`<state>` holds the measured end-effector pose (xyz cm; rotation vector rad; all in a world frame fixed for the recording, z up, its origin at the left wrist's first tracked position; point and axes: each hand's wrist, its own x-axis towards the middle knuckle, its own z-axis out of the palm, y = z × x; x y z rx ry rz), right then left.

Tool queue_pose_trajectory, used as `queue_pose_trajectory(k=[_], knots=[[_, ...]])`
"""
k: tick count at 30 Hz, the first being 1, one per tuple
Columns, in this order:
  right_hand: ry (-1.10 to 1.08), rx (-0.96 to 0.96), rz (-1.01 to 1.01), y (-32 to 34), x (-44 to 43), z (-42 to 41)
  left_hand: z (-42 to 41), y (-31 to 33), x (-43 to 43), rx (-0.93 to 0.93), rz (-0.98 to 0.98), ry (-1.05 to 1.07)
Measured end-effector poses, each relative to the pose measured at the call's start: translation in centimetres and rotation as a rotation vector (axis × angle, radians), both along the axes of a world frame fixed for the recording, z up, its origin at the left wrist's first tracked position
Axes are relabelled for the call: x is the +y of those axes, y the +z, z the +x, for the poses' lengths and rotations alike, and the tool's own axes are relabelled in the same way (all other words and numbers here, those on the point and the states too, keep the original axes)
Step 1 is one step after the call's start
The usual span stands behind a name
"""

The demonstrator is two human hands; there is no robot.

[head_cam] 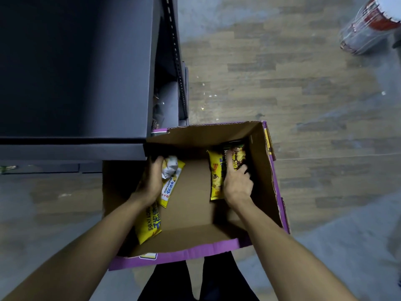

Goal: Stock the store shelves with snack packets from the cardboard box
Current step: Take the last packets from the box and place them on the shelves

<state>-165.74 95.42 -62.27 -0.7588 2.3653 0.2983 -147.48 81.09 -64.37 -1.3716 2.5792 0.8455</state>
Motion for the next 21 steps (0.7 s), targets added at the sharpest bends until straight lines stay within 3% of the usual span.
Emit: queue_pose_trajectory(k=[5,9,11,18,21], knots=[[-0.001,0.032,-0.095,0.0,0.0,-0.1,-0.8,1.9,1.5,-0.168,-0.093,-0.061],[-0.168,-0.087,-0.191,1.3,-0.1,0.5,-0.2,2.3,2.4,-0.252,-0.308,-0.477],[-0.193,-0.126,-0.233,1.4,0.1,1.1,-0.4,2.3,3.1,-0.243,-0.37,-0.584],[-0.122,-0.213,-0.181,1.3,1.5,1.7,0.4,1.7,5.2,-0.373,-0.23,-0.556],[0.03,-0.164,-0.138,2.1,1.7,1.0,0.4,1.4,5.5,-0.421,-0.195,-0.577]])
